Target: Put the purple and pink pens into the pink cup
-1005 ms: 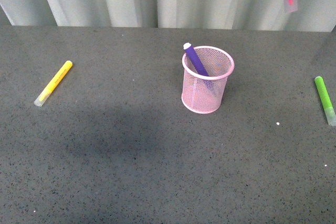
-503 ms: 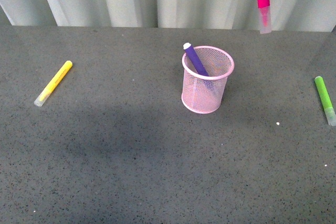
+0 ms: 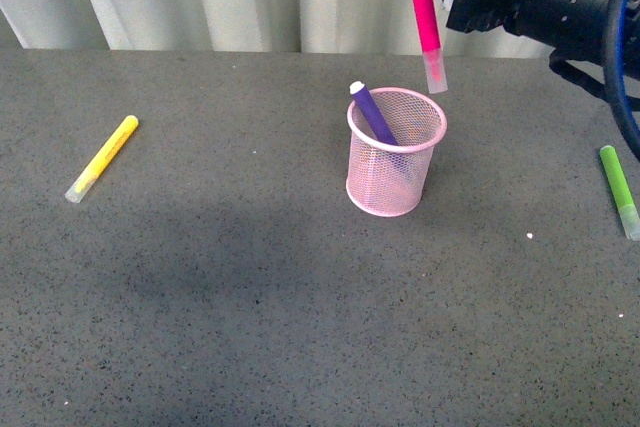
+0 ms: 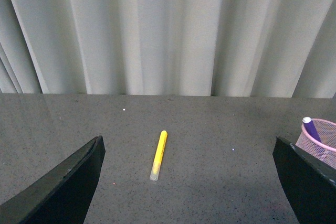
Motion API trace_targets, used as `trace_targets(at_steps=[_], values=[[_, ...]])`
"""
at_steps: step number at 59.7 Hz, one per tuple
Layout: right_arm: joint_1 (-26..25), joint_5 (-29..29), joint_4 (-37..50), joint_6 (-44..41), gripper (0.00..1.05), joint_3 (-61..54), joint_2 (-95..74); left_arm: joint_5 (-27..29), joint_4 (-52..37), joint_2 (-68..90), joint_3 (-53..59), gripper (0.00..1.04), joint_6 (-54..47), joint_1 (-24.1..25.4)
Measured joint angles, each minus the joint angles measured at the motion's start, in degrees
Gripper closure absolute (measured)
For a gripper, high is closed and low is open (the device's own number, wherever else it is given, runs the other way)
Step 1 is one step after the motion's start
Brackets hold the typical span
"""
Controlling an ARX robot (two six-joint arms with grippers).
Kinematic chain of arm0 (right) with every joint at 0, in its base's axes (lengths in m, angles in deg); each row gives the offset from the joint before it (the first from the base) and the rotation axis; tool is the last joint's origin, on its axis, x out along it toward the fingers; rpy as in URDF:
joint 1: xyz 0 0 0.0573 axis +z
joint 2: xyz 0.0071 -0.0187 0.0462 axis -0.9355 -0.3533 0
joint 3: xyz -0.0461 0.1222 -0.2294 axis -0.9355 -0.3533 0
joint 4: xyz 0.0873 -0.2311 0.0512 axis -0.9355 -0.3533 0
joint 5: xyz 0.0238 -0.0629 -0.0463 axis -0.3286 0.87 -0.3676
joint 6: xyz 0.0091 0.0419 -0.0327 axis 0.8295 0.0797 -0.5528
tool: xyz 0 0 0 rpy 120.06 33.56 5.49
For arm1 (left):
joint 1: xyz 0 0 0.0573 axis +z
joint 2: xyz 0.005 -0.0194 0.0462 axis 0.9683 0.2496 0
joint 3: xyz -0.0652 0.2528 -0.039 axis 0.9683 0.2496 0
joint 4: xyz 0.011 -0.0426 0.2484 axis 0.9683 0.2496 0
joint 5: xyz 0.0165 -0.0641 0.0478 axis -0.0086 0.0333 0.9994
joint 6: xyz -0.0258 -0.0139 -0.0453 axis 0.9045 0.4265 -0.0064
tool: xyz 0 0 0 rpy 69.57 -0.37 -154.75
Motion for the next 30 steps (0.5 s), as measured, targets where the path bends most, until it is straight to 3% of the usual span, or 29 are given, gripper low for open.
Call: trace_targets(at_steps=[30], values=[[0.87, -0.24, 2.32, 1.07, 0.97, 2.14, -6.05, 0.00, 0.00, 0.00, 0.00, 0.07, 0.00, 0.00]])
